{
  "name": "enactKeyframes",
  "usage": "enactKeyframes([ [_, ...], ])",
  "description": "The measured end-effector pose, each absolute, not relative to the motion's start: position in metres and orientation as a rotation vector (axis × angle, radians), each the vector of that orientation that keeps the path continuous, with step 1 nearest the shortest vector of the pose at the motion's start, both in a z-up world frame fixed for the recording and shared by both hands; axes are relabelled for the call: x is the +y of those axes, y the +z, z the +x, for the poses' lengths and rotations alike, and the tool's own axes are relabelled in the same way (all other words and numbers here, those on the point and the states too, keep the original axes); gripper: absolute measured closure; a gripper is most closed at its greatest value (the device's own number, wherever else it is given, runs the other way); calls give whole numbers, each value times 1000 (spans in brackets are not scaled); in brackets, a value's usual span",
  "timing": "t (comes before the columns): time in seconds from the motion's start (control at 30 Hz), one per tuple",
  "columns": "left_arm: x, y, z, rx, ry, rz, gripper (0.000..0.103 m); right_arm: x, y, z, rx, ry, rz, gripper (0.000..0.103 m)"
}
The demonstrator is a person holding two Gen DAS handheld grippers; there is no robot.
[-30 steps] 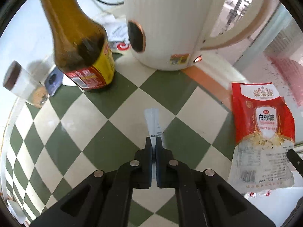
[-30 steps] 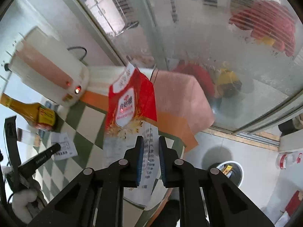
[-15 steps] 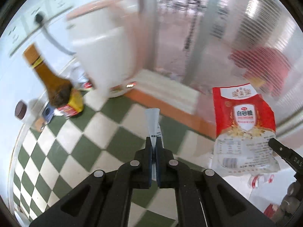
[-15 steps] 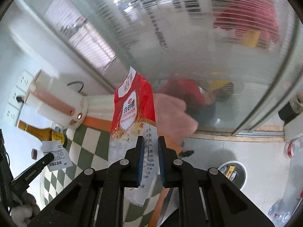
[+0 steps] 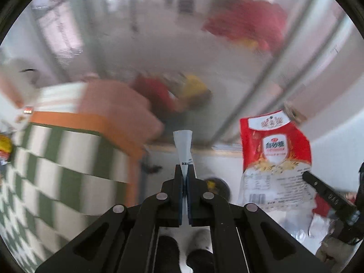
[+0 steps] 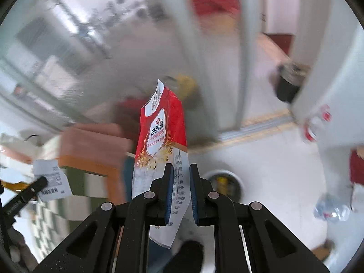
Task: Collect trash
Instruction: 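Carry slip and sugar bag over the trash bin and open both tools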
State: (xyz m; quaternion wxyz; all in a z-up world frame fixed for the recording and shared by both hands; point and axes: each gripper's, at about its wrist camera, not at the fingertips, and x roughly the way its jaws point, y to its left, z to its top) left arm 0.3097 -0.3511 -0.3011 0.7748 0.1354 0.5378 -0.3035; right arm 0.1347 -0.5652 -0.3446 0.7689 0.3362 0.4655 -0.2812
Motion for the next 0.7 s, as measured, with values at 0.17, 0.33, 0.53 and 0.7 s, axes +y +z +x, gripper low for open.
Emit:
enactKeyframes([
  [0.17, -421, -409, 276, 1302, -744, 382, 103, -605, -448, 67, 1156, -694, 806, 88],
  [0.33, -461, -547, 264, 1474, -760, 440, 102, -623, -586, 33, 1309, -679, 882, 88],
  [0.53, -494, -718, 265, 1700, -737, 485, 102, -626, -723, 46, 1408, -633, 908, 88],
  [0.7, -509, -812, 258, 1813, -722, 532, 101, -628, -796, 78, 1469, -607, 858, 88],
])
